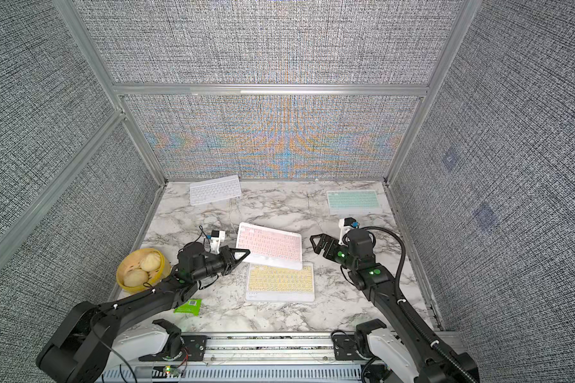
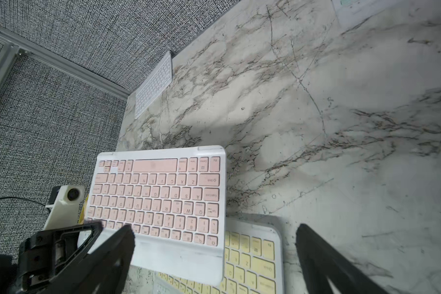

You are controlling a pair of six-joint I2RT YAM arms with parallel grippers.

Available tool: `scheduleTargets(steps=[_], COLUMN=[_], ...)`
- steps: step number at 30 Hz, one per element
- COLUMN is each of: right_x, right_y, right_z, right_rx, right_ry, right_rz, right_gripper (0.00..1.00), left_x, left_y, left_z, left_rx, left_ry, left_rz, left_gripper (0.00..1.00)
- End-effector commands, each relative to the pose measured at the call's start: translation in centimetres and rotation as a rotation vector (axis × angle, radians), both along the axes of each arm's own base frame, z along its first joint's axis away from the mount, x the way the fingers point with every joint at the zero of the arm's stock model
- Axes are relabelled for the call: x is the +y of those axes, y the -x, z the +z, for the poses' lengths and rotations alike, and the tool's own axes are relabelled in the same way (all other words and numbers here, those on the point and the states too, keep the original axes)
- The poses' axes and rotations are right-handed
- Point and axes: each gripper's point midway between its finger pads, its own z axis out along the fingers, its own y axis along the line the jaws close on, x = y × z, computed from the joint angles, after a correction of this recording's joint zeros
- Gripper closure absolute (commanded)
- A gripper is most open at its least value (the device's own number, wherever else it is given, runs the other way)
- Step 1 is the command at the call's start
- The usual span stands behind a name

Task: Stack the numeric keypads
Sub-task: Place the numeric keypad at the numeric keypad.

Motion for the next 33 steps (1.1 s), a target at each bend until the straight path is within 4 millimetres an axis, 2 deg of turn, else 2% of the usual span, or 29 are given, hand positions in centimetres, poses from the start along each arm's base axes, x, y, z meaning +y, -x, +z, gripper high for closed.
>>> scheduleTargets(steps=[1,9,14,20,22,26,33], right_x=[-0.2,1.4,1.8,1.6,1.5,1.3,1.5], right_y=[0.6,1.2,1.6,2.8,3.2,3.8,4.1], right_z=[-0.6,-2.0,-2.3,-3.1,-3.5,-4.3,-5.6], right_rx=[0.032,0.101,0.118,0.132,0.136,0.148,0.181], right_ry=[-0.013,-0.072,-0.085,-0.079,-0.076,-0.062,-0.067], right_rz=[-0.019,0.056,0.079,0.083,0.086,0.088,0.093], right_gripper=[0.01,0.01,0.01,0.01,0.01,0.01,0.01], left_x=[0.5,1.2,-0.3,-3.1,-3.3,-4.0,-4.0], left_y=[0.0,4.3,6.2,6.7,7.0,7.4,8.0], left_z=[3.1,2.4,1.3,-0.1,-1.1,-1.8,-3.0], left_rx=[-0.090,-0.088,-0.082,-0.072,-0.061,-0.048,-0.020], left_ry=[0.099,0.025,-0.014,0.050,0.053,0.054,0.001], left_rz=[0.079,0.115,0.076,0.042,0.042,0.031,0.034], left_gripper=[1.00,1.00,1.00,1.00,1.00,1.00,1.00])
